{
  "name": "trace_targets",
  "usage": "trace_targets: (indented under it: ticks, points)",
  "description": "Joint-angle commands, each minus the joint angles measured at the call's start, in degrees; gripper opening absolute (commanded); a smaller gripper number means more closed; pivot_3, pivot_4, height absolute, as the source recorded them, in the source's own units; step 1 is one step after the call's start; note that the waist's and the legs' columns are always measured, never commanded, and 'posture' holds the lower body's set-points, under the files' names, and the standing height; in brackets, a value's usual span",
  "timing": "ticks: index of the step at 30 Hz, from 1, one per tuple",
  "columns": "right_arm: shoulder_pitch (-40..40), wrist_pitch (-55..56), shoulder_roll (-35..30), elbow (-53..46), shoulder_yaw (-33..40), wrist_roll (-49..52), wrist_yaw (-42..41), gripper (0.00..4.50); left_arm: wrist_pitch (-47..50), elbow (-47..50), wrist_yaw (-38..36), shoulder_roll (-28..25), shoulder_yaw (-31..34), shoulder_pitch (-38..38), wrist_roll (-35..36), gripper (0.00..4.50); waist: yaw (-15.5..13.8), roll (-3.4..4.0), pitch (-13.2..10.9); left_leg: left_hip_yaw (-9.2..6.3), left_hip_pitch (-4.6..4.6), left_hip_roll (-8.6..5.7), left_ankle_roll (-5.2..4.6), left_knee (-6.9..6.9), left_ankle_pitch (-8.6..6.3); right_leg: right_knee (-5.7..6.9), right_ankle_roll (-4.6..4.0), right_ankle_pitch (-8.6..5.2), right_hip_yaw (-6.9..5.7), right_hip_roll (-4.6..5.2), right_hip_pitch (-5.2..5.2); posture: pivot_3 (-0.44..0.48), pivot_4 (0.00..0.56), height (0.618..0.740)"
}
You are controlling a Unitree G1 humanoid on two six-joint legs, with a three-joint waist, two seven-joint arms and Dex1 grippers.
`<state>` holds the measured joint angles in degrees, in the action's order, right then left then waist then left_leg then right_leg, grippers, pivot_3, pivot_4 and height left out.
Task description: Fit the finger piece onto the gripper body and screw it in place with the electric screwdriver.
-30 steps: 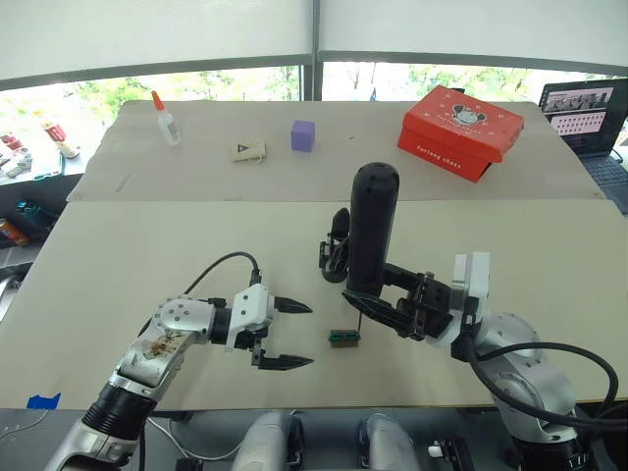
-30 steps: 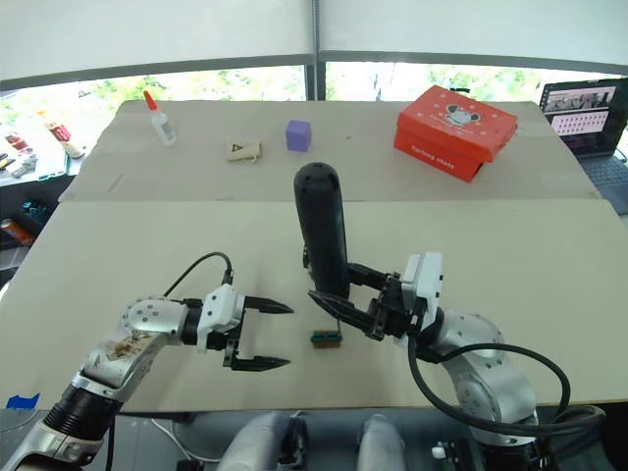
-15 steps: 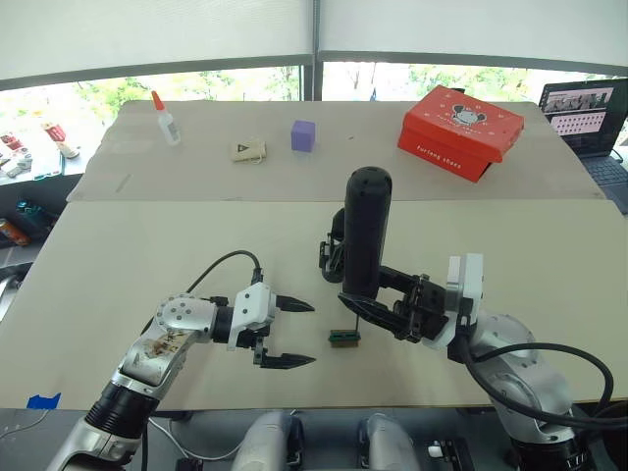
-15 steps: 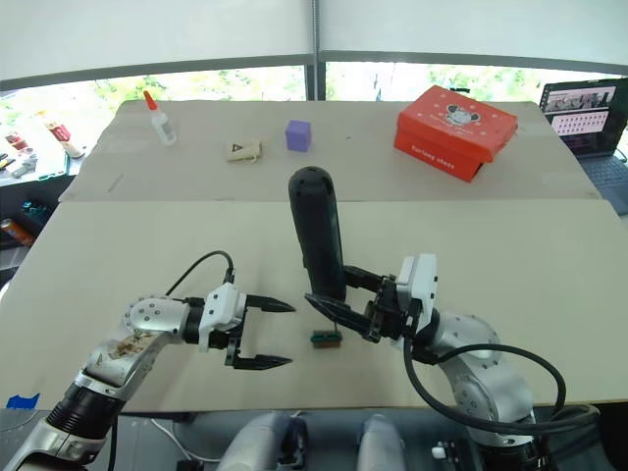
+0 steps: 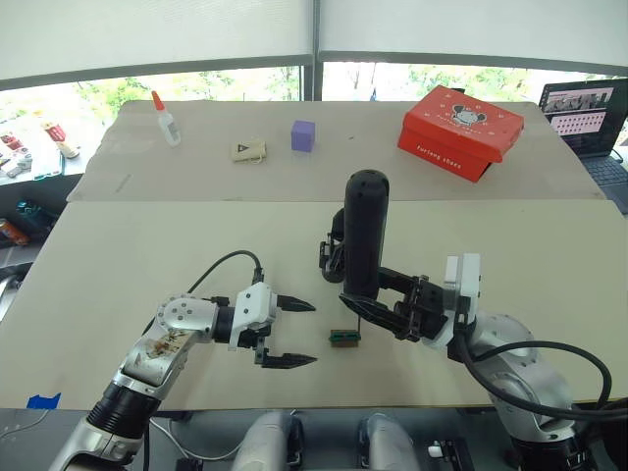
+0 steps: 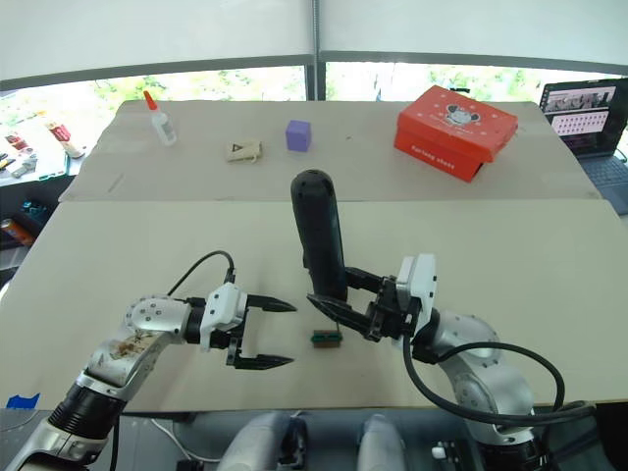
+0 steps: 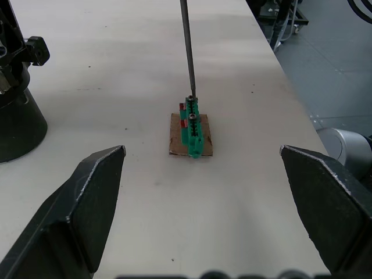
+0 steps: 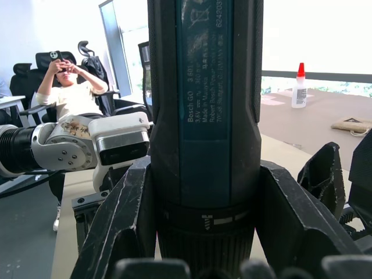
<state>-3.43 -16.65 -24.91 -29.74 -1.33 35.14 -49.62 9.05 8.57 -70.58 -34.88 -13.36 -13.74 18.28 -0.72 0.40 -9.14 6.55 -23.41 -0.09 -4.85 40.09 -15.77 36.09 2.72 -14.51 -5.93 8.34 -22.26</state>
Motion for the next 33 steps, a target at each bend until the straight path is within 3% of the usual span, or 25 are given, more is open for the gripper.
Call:
trace_targets:
  ticks: [1,33]
  points:
    - [-0.9,1.2,0.1,-1.6,1.0,1.6,0.1,1.92,-0.1,1.4,0.1,0.0,0.1,-0.6,0.3,4.50,0.0,0.00,0.0,0.00,0.00,0.00,0.00,0.00,0.00,0.00,0.00,0.00,0.00,0.00,0.00,0.000,0.150,0.740]
    - [-2.3,0.5,0.1,-0.5,0.4,1.5,-0.1,1.92,0.0,1.5,0.6,0.0,0.3,-0.6,0.3,4.50,0.0,0.00,0.0,0.00,0.00,0.00,0.00,0.00,0.00,0.00,0.00,0.00,0.00,0.00,0.00,0.000,0.150,0.740]
